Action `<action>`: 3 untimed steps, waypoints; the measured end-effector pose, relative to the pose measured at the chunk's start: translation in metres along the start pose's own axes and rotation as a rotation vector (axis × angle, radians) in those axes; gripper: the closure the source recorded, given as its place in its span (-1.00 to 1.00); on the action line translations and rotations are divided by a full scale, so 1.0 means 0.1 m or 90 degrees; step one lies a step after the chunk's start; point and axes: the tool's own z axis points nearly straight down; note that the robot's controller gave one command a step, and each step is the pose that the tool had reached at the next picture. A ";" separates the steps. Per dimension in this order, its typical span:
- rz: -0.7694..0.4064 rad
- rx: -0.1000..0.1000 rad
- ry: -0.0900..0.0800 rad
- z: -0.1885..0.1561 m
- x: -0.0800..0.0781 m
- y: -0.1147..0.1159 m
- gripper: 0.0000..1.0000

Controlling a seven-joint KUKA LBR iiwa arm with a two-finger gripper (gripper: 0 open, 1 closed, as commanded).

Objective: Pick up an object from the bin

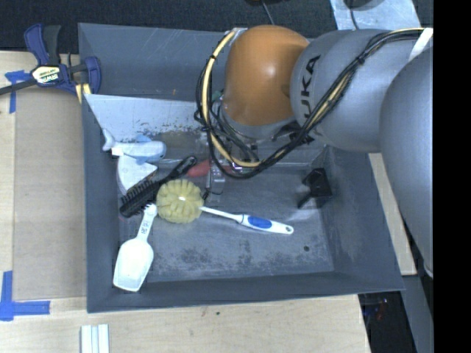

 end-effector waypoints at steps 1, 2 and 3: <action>0.029 0.001 0.002 0.89 0.07 0.21 -1.00; 0.085 -0.001 -0.008 0.00 0.16 0.24 -1.00; 0.034 0.001 0.001 0.61 0.30 0.45 -1.00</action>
Offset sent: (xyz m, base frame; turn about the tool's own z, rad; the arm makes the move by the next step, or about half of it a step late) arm -0.0172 0.0243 -0.0014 0.1346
